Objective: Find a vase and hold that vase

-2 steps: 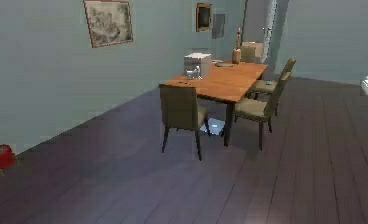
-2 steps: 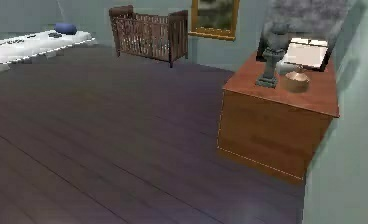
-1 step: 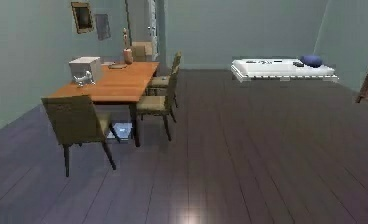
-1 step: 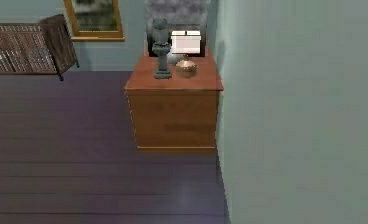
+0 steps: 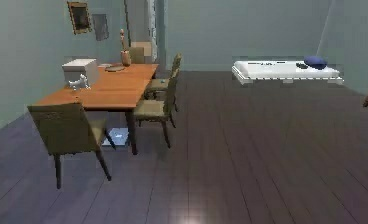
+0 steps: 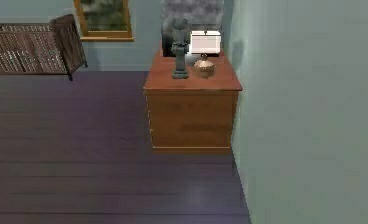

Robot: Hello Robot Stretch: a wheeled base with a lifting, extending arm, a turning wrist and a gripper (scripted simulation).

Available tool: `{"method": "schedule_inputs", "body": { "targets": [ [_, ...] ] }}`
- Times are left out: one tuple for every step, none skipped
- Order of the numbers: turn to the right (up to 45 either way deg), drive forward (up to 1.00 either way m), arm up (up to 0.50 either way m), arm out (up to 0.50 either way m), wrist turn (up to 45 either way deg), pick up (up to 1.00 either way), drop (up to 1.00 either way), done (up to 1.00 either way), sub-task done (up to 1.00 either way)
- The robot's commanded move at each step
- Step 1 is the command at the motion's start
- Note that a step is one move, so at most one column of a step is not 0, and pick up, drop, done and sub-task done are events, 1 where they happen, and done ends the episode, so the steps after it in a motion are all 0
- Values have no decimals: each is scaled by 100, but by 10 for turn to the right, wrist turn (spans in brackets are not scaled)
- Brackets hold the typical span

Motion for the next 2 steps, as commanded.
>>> {"method": "schedule_inputs", "body": {
  "targets": [
    [450,0,0,0,0,0,0,0,0],
    [420,0,0,0,0,0,0,0,0]
  ]
}}
